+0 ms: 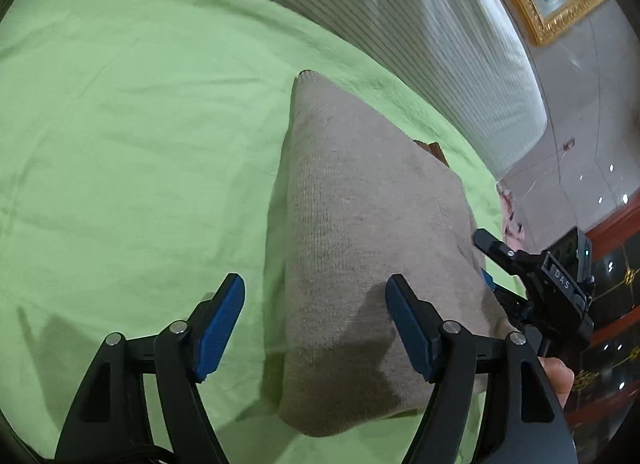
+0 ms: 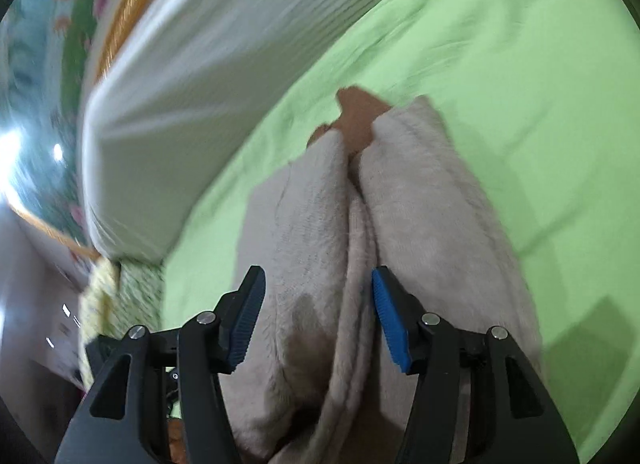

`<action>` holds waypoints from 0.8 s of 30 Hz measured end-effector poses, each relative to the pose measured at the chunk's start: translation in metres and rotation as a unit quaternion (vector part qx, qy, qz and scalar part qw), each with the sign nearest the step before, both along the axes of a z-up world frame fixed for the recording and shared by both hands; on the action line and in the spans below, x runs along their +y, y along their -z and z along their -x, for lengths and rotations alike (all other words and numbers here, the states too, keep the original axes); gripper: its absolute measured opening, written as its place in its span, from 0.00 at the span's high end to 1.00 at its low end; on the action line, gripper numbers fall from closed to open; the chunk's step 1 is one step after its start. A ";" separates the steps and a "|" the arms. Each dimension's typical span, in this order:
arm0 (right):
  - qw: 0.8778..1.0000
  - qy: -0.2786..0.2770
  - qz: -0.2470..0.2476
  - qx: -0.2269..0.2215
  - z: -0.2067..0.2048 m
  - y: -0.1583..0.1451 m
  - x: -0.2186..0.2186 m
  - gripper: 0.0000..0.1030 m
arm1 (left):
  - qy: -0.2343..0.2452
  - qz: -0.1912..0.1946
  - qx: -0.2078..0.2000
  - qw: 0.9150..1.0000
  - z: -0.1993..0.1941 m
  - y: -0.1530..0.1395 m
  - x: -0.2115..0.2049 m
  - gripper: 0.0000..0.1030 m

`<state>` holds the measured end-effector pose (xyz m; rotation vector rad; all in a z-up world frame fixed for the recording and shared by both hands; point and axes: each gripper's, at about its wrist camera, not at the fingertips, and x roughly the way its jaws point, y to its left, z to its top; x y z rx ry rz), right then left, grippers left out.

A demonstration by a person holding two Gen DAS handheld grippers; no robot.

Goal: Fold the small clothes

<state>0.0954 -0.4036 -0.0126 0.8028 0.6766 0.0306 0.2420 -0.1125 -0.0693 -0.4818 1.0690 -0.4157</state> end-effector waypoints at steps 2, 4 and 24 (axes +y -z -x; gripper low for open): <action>0.999 -0.025 0.044 0.018 -0.016 -0.006 0.011 0.44 | -0.002 0.002 0.003 1.000 0.001 0.007 -0.002 0.23; 0.995 -0.035 0.086 0.027 -0.028 -0.011 0.021 0.44 | -0.003 0.003 0.007 1.000 -0.002 0.013 -0.003 0.22; 0.992 0.012 0.125 -0.016 0.004 0.003 -0.033 0.84 | 0.048 -0.045 -0.017 0.998 -0.009 -0.003 -0.056 0.17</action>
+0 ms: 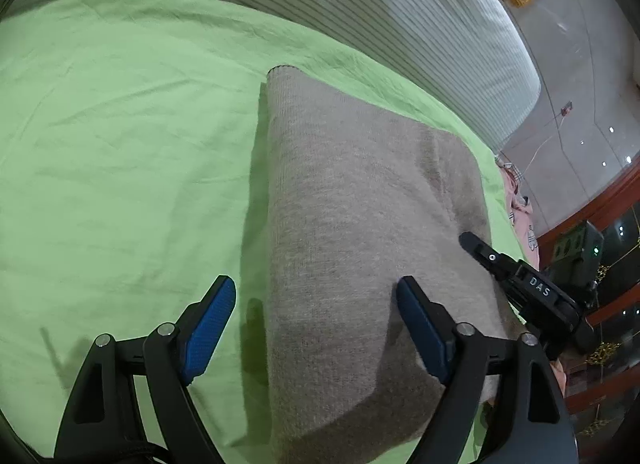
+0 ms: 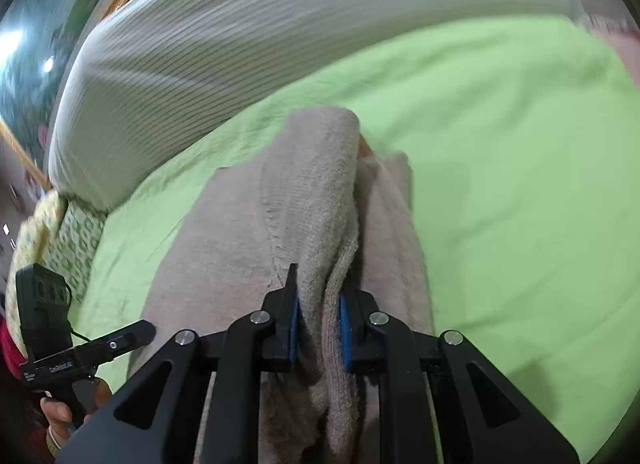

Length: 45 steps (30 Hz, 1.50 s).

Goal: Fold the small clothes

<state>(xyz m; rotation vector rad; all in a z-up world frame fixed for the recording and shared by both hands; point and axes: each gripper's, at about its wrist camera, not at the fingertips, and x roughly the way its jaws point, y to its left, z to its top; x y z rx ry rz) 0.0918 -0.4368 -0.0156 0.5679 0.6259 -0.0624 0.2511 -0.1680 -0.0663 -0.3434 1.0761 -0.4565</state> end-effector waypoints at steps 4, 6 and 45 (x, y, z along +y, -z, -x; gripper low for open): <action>0.999 0.015 0.043 -0.009 0.008 -0.008 0.007 0.85 | 0.001 -0.005 -0.002 1.000 -0.002 0.001 -0.003 0.14; 0.999 0.023 0.035 -0.012 0.009 -0.007 0.003 0.85 | 0.000 -0.005 0.000 1.000 -0.003 0.003 -0.007 0.14; 0.998 -0.005 0.062 -0.008 0.102 -0.032 0.054 0.91 | -0.005 -0.090 -0.007 0.996 0.073 0.013 0.019 0.50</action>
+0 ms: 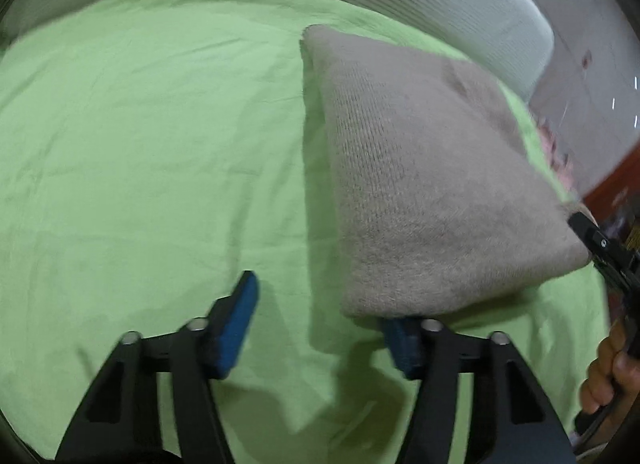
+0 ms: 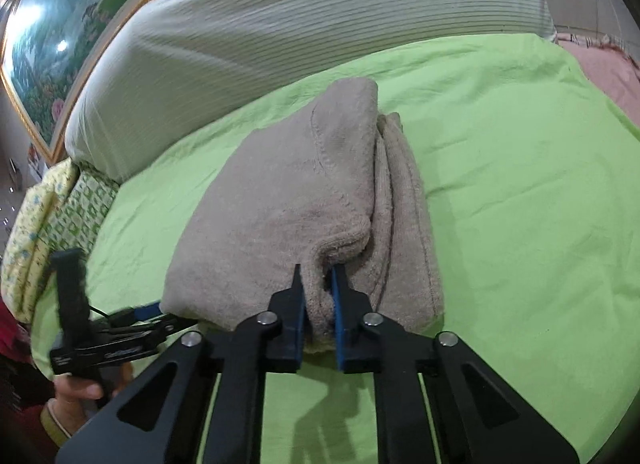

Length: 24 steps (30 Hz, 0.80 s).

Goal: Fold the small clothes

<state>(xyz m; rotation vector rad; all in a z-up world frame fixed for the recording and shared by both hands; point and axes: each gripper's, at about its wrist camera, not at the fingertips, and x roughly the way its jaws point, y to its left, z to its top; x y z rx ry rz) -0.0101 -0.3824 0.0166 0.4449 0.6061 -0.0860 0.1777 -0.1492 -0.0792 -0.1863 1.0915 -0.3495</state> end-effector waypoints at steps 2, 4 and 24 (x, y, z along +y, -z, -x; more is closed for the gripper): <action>1.000 -0.002 0.008 -0.021 0.005 -0.018 -0.001 0.91 | -0.010 0.007 -0.013 1.000 0.006 -0.006 0.001 0.59; 0.998 -0.006 0.035 -0.049 0.014 -0.045 0.001 0.92 | -0.011 0.001 -0.024 1.000 0.009 -0.009 -0.004 0.63; 0.996 0.049 0.057 0.057 0.028 0.026 -0.017 0.78 | 0.049 -0.033 -0.010 0.998 0.027 -0.006 0.009 0.67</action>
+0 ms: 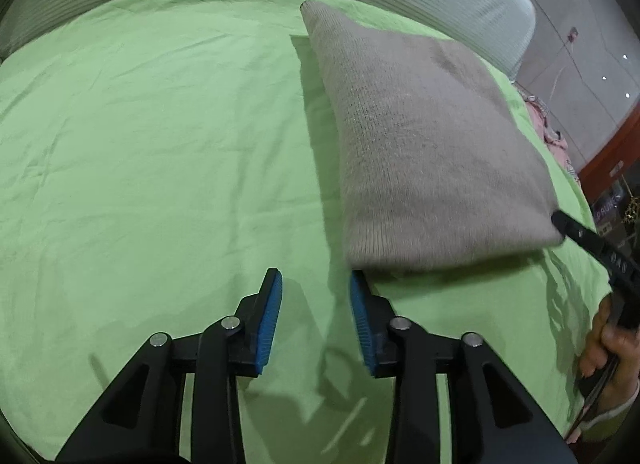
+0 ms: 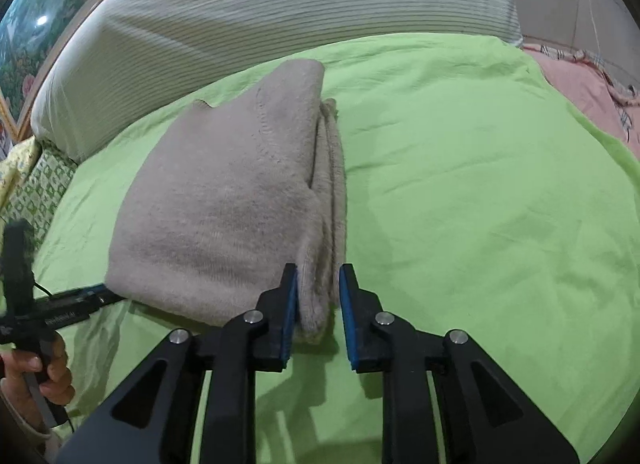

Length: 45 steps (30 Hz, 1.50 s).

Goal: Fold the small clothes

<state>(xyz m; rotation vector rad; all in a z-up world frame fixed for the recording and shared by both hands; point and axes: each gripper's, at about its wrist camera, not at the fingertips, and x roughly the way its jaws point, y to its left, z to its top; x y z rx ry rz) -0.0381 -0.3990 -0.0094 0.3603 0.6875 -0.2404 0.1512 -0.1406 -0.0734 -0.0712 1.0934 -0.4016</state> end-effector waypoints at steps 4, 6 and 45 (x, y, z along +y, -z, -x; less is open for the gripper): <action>1.000 0.013 0.008 -0.025 0.005 -0.022 -0.001 0.59 | 0.005 0.031 -0.017 0.999 0.004 -0.024 0.008 0.50; 0.999 0.031 0.011 -0.036 -0.002 -0.033 -0.007 0.37 | -0.005 0.051 -0.022 0.998 -0.001 -0.038 0.013 0.43; 0.992 -0.060 -0.113 -0.008 -0.151 0.013 -0.059 0.43 | -0.039 0.201 0.080 0.976 -0.143 0.027 -0.055 0.38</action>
